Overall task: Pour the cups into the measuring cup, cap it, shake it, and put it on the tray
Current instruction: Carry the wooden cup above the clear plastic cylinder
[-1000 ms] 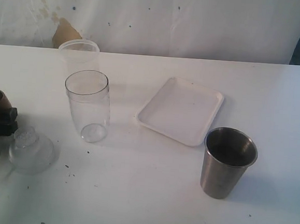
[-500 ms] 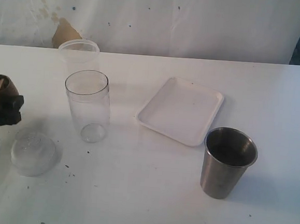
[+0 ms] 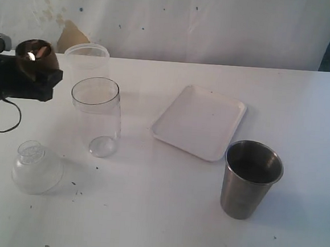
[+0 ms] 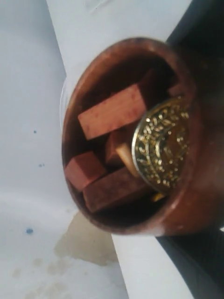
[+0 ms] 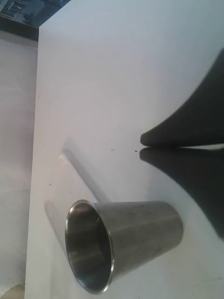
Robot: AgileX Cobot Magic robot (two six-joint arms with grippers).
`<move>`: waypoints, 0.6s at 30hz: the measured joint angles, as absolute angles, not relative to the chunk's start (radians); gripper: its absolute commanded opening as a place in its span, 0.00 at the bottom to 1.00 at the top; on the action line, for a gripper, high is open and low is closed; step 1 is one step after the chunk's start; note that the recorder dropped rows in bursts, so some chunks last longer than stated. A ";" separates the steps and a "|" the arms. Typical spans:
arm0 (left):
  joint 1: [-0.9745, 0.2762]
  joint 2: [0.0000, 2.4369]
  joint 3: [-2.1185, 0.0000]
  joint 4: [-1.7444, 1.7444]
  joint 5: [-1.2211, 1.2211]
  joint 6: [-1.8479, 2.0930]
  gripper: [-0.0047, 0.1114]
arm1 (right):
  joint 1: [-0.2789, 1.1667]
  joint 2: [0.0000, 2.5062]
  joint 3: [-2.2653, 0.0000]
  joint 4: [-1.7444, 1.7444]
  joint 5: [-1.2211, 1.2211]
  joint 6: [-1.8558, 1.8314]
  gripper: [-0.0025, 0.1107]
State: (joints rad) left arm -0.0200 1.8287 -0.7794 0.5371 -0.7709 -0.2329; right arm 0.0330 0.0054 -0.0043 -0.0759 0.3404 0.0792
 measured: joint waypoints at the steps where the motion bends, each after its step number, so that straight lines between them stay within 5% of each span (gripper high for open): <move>1: -0.034 1.829 -0.797 0.539 -0.756 -0.230 0.04 | 0.033 0.005 -0.004 -0.076 0.340 0.079 0.02; 18: -0.150 1.829 -0.904 0.605 -0.665 -0.076 0.04 | 0.033 0.005 -0.004 -0.076 0.340 0.079 0.02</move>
State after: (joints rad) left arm -0.1498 1.8287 -0.9039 0.6047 -0.6648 -0.0757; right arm 0.0330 0.0054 -0.0043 -0.0759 0.3404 0.0792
